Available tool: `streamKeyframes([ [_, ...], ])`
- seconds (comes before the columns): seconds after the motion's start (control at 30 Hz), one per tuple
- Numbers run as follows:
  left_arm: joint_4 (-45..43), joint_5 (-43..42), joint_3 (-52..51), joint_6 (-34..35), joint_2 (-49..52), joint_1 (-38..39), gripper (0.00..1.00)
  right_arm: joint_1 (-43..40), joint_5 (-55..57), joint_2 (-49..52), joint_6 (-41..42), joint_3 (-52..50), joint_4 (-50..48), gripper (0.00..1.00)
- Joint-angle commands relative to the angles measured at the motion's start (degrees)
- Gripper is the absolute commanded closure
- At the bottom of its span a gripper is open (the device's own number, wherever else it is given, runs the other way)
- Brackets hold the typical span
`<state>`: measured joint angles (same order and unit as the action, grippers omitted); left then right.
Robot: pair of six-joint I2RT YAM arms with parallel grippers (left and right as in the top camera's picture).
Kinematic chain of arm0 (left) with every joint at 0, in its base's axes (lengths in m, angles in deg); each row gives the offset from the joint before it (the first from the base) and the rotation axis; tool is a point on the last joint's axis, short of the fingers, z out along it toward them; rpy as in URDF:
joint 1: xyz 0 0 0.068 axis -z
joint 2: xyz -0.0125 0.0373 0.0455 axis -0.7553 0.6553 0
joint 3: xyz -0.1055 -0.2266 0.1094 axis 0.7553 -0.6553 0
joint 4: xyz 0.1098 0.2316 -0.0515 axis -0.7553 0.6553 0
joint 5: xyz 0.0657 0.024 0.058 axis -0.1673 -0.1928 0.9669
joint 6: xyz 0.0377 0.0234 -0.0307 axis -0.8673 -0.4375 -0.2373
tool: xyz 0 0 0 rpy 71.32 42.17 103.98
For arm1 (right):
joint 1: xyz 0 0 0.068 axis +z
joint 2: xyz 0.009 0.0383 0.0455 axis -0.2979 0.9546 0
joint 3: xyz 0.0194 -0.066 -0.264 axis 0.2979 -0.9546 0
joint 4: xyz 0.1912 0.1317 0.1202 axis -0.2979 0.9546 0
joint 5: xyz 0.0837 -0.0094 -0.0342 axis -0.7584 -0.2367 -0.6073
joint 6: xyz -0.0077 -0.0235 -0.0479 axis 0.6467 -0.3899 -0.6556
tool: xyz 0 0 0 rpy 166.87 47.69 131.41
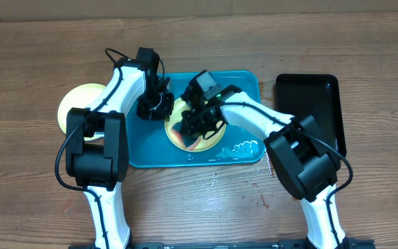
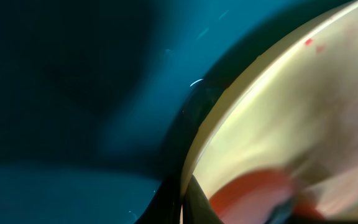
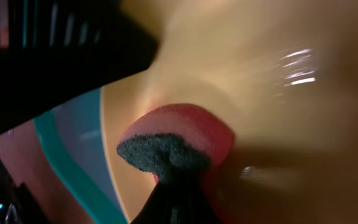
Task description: Clean dirty plates on tray and stack at the side
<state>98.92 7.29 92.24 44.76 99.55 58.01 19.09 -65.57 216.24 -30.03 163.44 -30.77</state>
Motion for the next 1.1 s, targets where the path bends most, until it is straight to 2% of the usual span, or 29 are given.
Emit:
streamKeyframes([
  [0.0,-0.33,-1.84,-0.31,-0.85,-1.14,0.72,0.96,0.17,-2.58,1.6,-2.03,-1.05,0.68,0.96],
  [0.37,-0.2,-1.79,-0.31,-1.36,-1.14,0.7,0.96,-6.12,22.53,0.96,-5.7,1.49,10.84,0.96],
  [0.63,-0.11,-1.79,-0.31,-1.33,-1.14,0.7,0.96,-5.92,42.62,-2.73,-6.67,2.45,13.77,0.96],
  [0.9,0.07,-1.79,-0.31,-1.38,-1.14,0.7,0.96,-3.65,50.49,-2.71,-6.6,2.34,10.51,0.96],
  [1.0,0.11,-1.79,-0.31,-1.53,-1.14,0.7,0.96,-2.97,47.98,-2.71,-6.58,2.34,6.23,0.96],
  [1.07,0.09,-1.79,-0.31,-1.53,-1.14,0.7,0.96,-2.89,42.56,-2.71,-6.69,2.34,2.86,0.96],
])
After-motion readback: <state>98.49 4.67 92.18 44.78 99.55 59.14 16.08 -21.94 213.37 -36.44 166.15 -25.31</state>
